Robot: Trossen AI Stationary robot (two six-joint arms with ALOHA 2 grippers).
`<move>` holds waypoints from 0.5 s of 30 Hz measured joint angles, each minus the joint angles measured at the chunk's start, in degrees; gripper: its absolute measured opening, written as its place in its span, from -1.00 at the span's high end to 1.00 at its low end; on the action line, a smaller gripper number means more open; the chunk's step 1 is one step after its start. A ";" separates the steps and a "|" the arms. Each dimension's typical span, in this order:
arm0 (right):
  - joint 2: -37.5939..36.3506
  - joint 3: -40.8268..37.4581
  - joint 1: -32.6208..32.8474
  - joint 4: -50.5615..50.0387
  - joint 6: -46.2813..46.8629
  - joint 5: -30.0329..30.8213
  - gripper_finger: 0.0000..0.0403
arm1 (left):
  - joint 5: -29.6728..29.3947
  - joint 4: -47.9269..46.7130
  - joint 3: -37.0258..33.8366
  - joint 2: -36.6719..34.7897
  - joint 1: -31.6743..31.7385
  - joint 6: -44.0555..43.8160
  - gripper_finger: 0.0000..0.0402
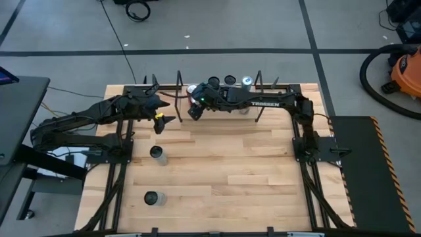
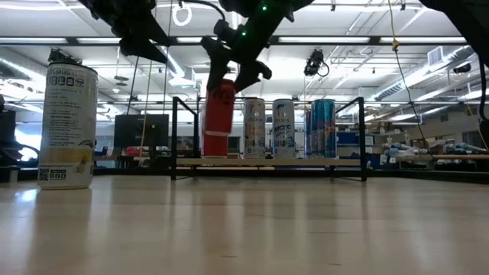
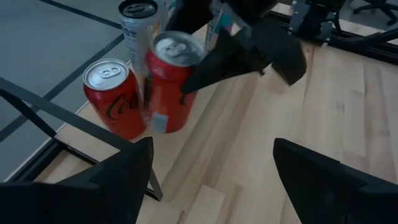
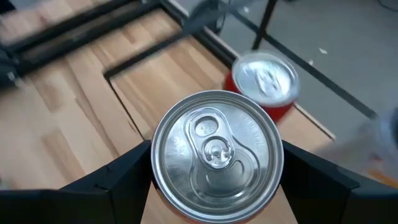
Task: Place canned beverage on shelf
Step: Put the red soda can on the shelf
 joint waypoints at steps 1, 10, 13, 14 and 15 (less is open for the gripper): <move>0.23 0.01 -0.01 0.36 0.59 -0.13 -0.53 | 0.00 -0.09 0.00 0.00 0.00 0.00 -0.65; 3.10 -0.02 -0.52 -0.22 1.92 -0.41 -0.53 | -0.02 -0.38 0.02 -0.02 0.00 -0.04 -0.65; 3.74 -0.02 -0.89 0.16 1.03 -0.47 -0.53 | -0.02 -1.09 0.02 0.00 -0.02 -0.02 -0.65; 3.80 -0.02 -1.01 -0.38 0.57 -0.65 -0.53 | -0.02 -1.09 0.02 0.00 -0.01 -0.03 -0.65; 3.80 -0.02 -1.13 -0.55 0.06 -1.15 -0.53 | -0.02 -1.16 0.02 0.00 -0.01 -0.03 -0.65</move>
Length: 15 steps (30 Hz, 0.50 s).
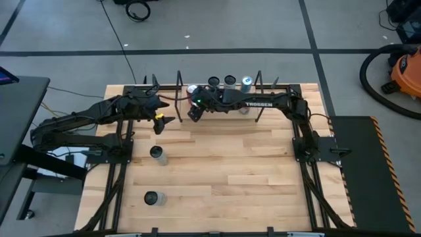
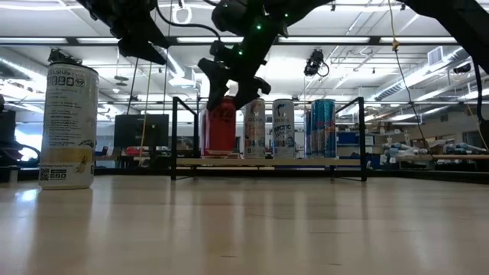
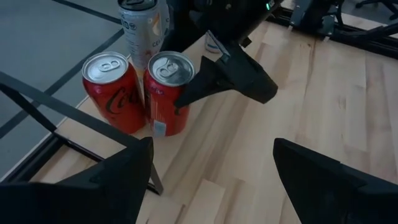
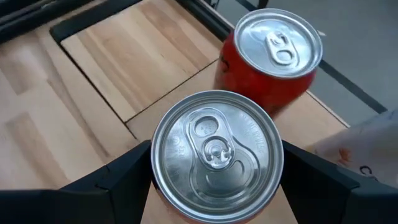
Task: Place canned beverage on shelf
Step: Put the red soda can on the shelf
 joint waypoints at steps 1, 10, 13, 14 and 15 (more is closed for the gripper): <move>0.00 0.00 -0.14 0.29 -0.12 -0.80 -0.53 | 0.00 -0.05 0.00 0.00 0.00 0.01 -0.65; 0.04 -0.06 -0.47 0.66 -0.58 -4.03 -0.53 | 0.00 -0.02 0.00 0.00 0.00 0.04 -0.65; 0.93 -0.14 -0.42 1.39 -0.63 -4.14 -0.53 | 0.01 -0.04 0.00 -0.01 -0.01 0.06 -0.65; 0.99 -0.15 -0.51 1.27 -0.70 -4.60 -0.53 | 0.00 -0.02 0.00 -0.02 -0.01 0.07 -0.65; 1.45 -0.10 -0.56 1.37 -0.70 -5.05 -0.53 | 0.00 -0.08 0.00 -0.02 -0.01 0.08 -0.65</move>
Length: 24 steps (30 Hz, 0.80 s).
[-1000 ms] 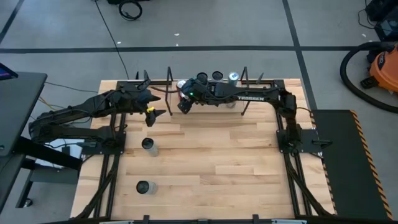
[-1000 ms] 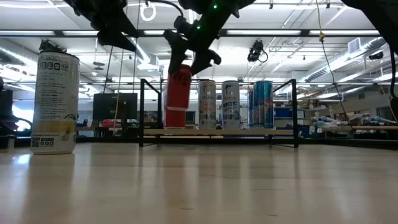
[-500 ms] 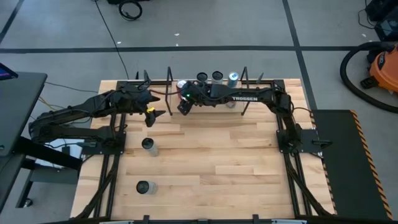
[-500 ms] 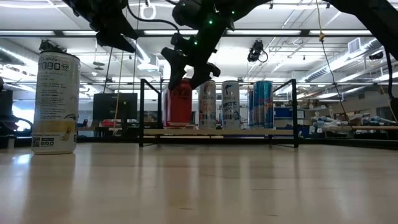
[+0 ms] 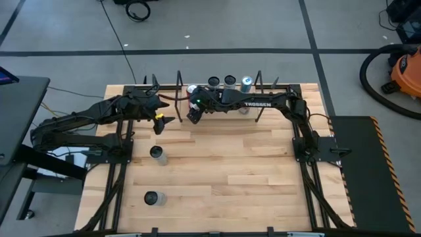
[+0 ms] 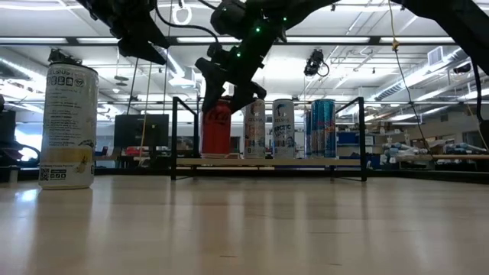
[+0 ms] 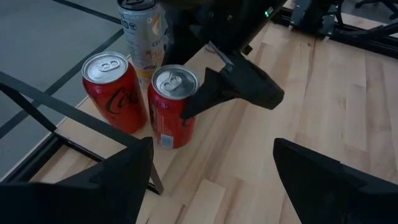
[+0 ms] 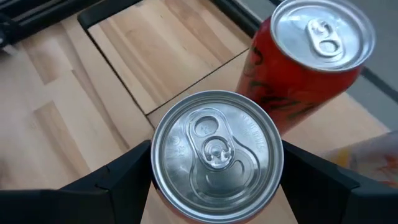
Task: Place canned beverage on shelf
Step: Put the red soda can on the shelf
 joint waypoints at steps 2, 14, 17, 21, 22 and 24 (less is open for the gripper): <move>0.56 0.12 0.00 1.48 -0.09 -0.01 -0.53 | 0.01 -0.20 0.00 0.02 -0.01 0.00 -0.65; 1.02 0.10 -1.05 2.62 -1.50 -1.29 -0.59 | 0.00 -0.70 0.00 0.00 0.02 -0.09 -0.65; 1.13 0.08 -1.49 3.25 -1.52 -3.81 -0.64 | 0.01 -0.73 0.00 0.00 0.01 -0.09 -0.65; 1.17 0.00 -2.01 3.75 -2.57 -4.90 -0.67 | 0.00 -1.32 0.00 0.00 0.02 -0.10 -0.65; 1.17 -0.01 -2.05 3.77 -2.85 -4.93 -0.67 | 0.01 -1.37 0.00 0.00 0.02 -0.11 -0.65; 1.17 -0.01 -2.10 3.82 -2.54 -4.74 -0.67 | 0.00 -1.54 0.00 0.02 0.02 -0.07 -0.65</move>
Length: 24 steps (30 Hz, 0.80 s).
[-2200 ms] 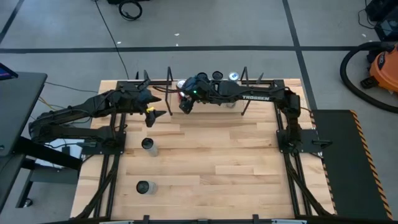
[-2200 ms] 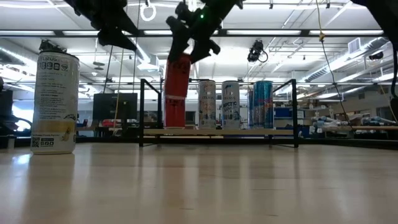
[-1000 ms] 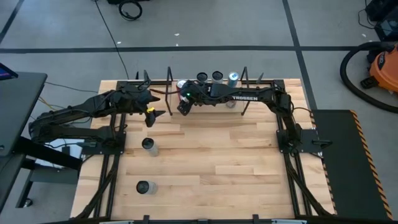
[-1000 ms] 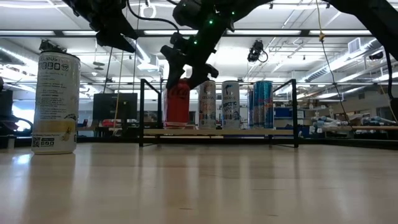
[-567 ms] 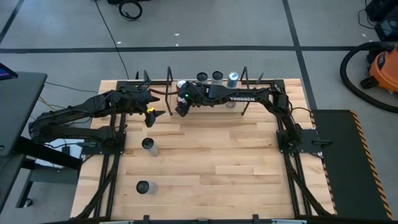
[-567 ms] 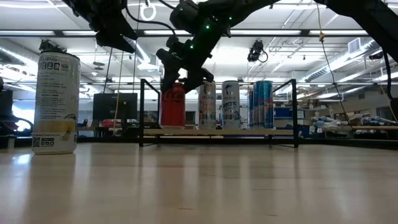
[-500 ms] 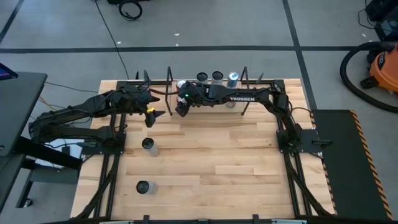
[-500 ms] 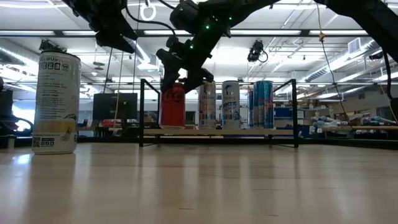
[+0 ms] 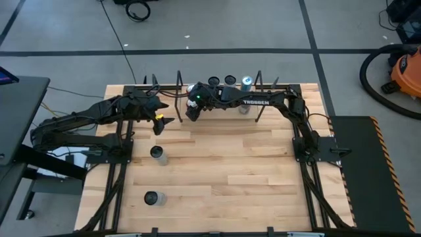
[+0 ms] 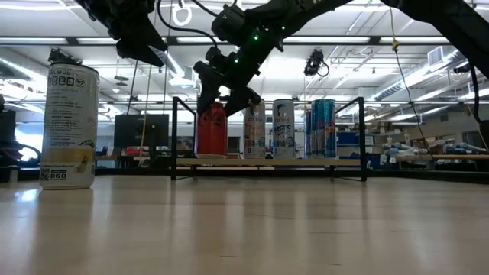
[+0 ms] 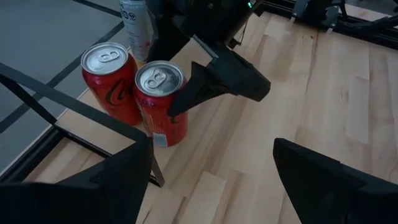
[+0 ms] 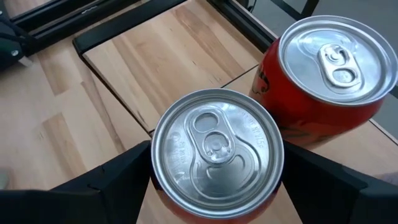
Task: Place canned beverage on shelf
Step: Put the red soda can on the shelf
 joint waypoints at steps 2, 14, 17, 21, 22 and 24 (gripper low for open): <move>0.03 -0.02 0.00 0.48 -0.04 0.05 -0.67 | 0.00 0.00 0.00 -0.02 0.00 -0.01 -0.65; -0.07 -0.07 -0.31 0.73 -0.45 0.01 -0.68 | 0.00 0.02 0.00 -0.01 0.00 0.02 -0.65; -0.09 -0.07 -0.40 0.74 -0.51 -0.02 -0.70 | 0.00 0.02 0.00 -0.02 0.00 0.05 -0.65; -0.09 -0.21 -0.71 0.27 -0.59 -1.04 -0.75 | 0.00 -0.01 0.00 -0.01 0.00 0.12 -0.65; -0.09 -0.23 -0.78 0.17 -0.96 -1.48 -0.76 | 0.00 -0.11 0.00 -0.01 0.00 0.12 -0.65; -0.09 -0.22 -0.87 0.48 -1.84 -2.26 -0.81 | 0.00 -0.79 0.00 -0.01 0.00 0.13 -0.65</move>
